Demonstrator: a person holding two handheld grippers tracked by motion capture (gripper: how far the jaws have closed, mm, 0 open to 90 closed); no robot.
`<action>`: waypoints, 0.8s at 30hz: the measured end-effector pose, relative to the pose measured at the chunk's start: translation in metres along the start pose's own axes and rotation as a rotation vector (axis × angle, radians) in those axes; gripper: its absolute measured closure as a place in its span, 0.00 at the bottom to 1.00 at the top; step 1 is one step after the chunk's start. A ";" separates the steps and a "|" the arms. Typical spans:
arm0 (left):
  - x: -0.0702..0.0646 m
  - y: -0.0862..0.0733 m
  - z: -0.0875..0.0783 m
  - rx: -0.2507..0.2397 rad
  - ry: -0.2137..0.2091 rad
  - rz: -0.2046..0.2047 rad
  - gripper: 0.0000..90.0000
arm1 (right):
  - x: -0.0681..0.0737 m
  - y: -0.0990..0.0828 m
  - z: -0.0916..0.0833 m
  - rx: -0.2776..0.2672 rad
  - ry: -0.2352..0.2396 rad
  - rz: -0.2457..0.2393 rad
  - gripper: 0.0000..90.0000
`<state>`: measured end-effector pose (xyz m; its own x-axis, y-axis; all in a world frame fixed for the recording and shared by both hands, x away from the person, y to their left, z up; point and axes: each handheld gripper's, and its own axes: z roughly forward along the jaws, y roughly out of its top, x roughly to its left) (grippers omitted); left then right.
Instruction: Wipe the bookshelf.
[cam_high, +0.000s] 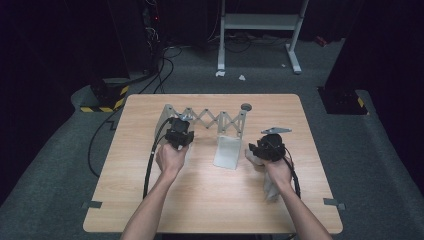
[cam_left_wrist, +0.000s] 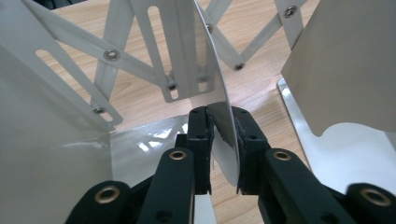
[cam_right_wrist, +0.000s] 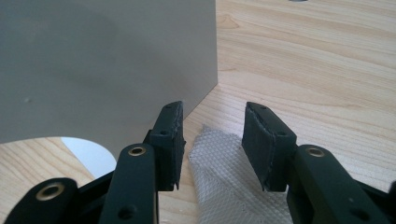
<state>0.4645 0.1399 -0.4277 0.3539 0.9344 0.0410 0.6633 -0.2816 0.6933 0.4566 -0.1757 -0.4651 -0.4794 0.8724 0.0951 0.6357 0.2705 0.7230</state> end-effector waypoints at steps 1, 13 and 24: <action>0.001 -0.001 -0.001 0.001 0.004 0.000 0.90 | -0.001 0.000 0.001 0.002 0.002 0.003 0.65; 0.007 -0.008 -0.005 0.000 -0.004 -0.002 0.98 | -0.003 0.001 0.000 -0.005 0.007 0.013 0.64; 0.007 -0.017 -0.013 -0.010 -0.046 0.009 0.99 | -0.002 0.015 -0.006 -0.018 0.002 0.008 0.63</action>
<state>0.4473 0.1538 -0.4302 0.3898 0.9208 0.0141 0.6534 -0.2874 0.7003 0.4637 -0.1762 -0.4498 -0.4751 0.8739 0.1022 0.6288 0.2560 0.7342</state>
